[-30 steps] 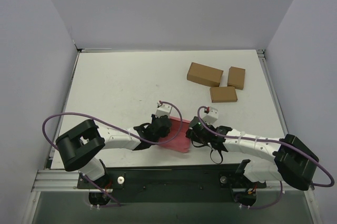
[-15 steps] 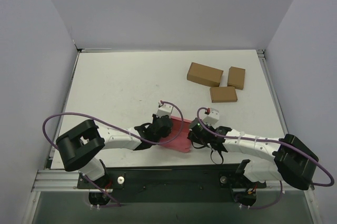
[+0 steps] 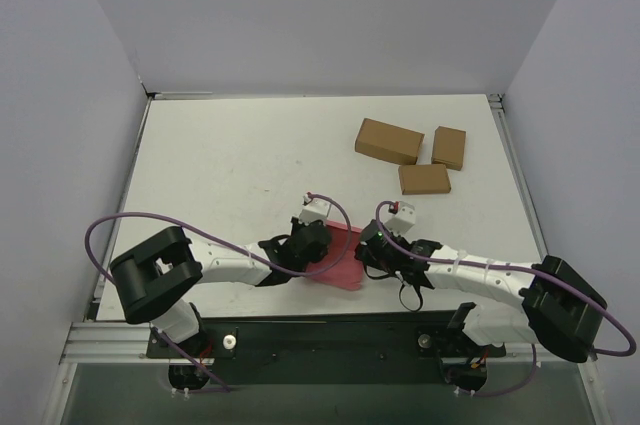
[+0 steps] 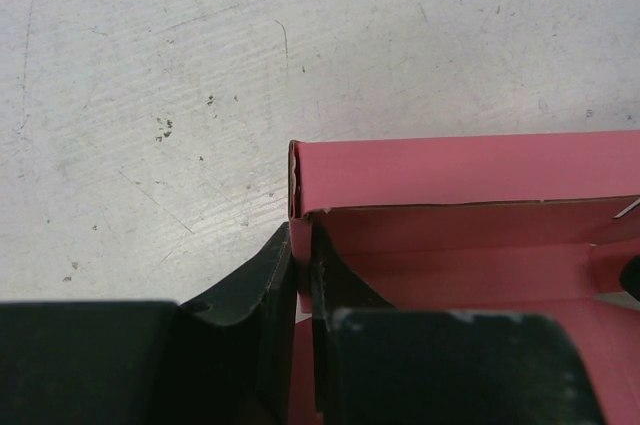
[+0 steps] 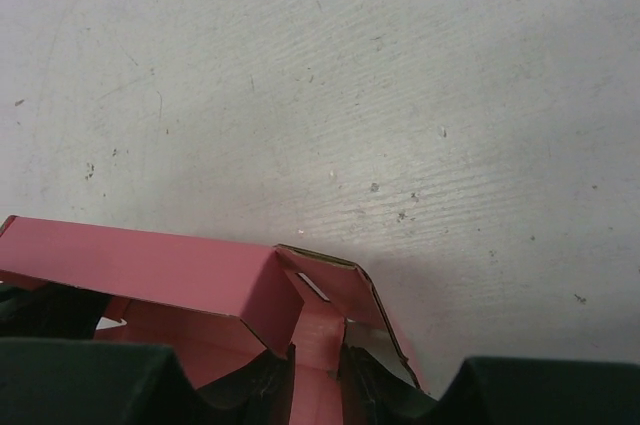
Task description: Fold the paper box
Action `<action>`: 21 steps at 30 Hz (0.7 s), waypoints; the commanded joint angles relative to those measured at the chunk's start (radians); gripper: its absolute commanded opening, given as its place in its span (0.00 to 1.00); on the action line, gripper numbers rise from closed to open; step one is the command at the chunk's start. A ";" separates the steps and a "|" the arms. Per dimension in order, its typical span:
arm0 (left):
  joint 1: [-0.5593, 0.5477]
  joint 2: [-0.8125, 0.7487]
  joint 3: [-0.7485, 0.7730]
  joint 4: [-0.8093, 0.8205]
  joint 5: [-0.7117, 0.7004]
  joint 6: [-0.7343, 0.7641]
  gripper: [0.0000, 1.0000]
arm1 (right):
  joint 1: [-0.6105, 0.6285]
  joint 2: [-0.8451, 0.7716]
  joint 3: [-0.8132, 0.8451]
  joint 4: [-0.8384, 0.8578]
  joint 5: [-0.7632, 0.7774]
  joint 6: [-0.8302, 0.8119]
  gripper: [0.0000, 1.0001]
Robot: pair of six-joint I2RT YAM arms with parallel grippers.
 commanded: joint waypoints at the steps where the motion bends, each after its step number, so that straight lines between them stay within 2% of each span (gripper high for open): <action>1: -0.025 0.010 0.043 0.019 0.014 0.005 0.00 | -0.006 -0.004 -0.029 0.128 -0.012 -0.002 0.25; 11: -0.040 0.020 0.065 0.011 0.014 0.005 0.00 | 0.000 0.061 -0.032 0.189 -0.049 0.010 0.22; 21: -0.043 0.019 0.068 -0.005 0.008 0.005 0.00 | 0.029 0.123 0.015 0.108 -0.039 0.020 0.20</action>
